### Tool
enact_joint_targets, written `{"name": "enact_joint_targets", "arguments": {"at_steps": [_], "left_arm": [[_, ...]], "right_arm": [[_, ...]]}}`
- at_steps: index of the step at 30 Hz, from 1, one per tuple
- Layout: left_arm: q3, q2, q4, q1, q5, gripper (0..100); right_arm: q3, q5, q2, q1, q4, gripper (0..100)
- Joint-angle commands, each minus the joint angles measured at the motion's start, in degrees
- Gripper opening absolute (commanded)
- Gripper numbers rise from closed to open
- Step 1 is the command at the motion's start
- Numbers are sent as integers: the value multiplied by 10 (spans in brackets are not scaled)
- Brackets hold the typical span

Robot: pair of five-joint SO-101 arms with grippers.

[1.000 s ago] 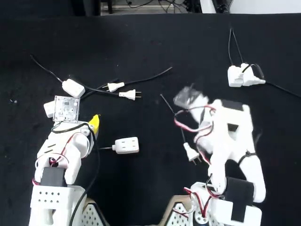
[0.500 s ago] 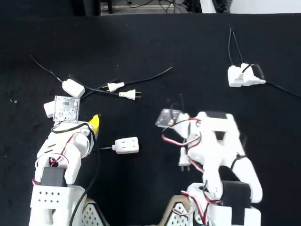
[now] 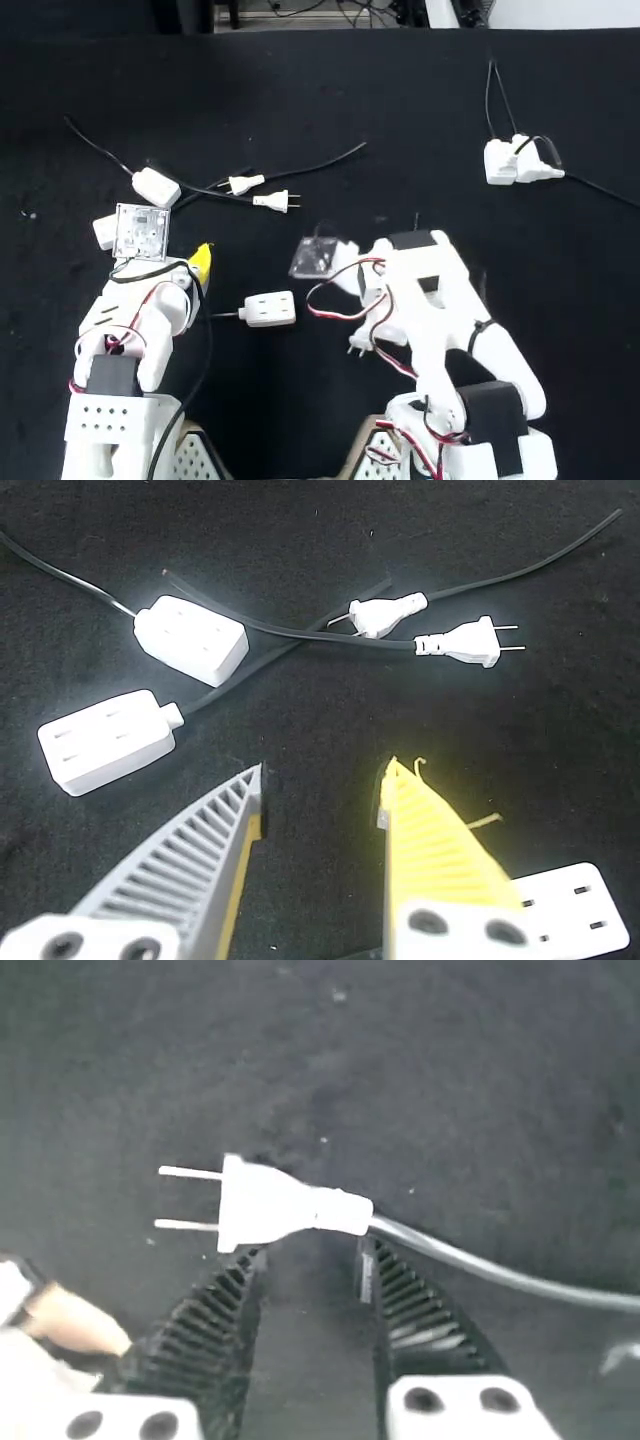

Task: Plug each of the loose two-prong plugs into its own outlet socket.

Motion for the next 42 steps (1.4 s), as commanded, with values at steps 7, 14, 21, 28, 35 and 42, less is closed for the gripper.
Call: {"name": "enact_joint_targets", "arguments": {"at_steps": [7, 14, 21, 28, 35, 42], "left_arm": [[-6, -4, -8, -5, 0, 198], [-6, -4, -7, -5, 0, 198], [-6, -4, -10, -5, 0, 198], [-7, -4, -10, -5, 0, 198], [-6, -4, -6, -5, 0, 198], [-6, -4, -10, -5, 0, 198]], "right_arm": [[-28, 191, -14, -11, 0, 137], [-29, 221, -17, -11, 0, 371], [-50, 222, -63, -13, 64, 319], [-52, 228, -199, -16, 81, 250], [0, 335, -194, -26, 34, 255], [3, 341, -140, -35, -11, 256]]}}
